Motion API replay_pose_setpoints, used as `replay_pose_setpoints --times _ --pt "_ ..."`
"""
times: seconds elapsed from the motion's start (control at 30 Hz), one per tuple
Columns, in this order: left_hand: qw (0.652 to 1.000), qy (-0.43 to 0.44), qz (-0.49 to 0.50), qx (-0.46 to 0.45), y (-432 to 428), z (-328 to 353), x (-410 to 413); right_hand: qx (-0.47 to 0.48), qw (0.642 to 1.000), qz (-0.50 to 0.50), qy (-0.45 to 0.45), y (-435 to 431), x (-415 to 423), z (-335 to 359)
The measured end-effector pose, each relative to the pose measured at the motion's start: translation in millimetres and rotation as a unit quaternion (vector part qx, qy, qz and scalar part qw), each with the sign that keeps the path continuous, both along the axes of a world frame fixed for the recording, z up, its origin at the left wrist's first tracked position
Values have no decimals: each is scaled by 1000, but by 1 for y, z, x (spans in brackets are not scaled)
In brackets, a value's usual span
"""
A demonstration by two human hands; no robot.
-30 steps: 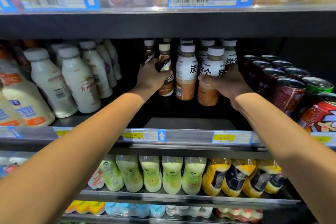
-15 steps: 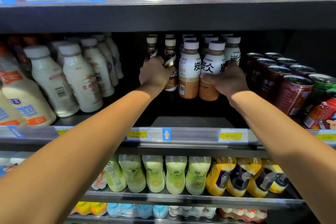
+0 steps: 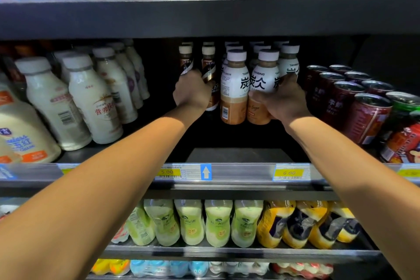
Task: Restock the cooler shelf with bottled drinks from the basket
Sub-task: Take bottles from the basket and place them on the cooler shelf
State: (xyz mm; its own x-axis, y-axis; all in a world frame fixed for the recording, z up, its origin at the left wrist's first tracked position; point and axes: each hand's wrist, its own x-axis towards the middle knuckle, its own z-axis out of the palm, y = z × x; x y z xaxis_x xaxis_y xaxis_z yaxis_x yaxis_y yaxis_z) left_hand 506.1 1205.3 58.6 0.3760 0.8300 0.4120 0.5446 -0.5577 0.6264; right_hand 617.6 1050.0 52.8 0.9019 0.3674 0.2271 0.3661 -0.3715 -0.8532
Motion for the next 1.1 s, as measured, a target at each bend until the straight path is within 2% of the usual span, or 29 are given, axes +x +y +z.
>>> replay_pose_setpoints --times 0.57,0.77,0.93,1.1 --pt "1000 -3 7 10 7 -5 11 -9 999 13 30 -2 -4 2" --pt "999 -30 -6 -45 8 3 11 -20 999 7 29 -3 -7 4" --pt "996 -59 -24 -55 5 9 1 -140 990 14 -26 -15 -10 12" --pt "996 49 -67 0 -24 14 -26 -297 950 18 -96 -30 -26 23"
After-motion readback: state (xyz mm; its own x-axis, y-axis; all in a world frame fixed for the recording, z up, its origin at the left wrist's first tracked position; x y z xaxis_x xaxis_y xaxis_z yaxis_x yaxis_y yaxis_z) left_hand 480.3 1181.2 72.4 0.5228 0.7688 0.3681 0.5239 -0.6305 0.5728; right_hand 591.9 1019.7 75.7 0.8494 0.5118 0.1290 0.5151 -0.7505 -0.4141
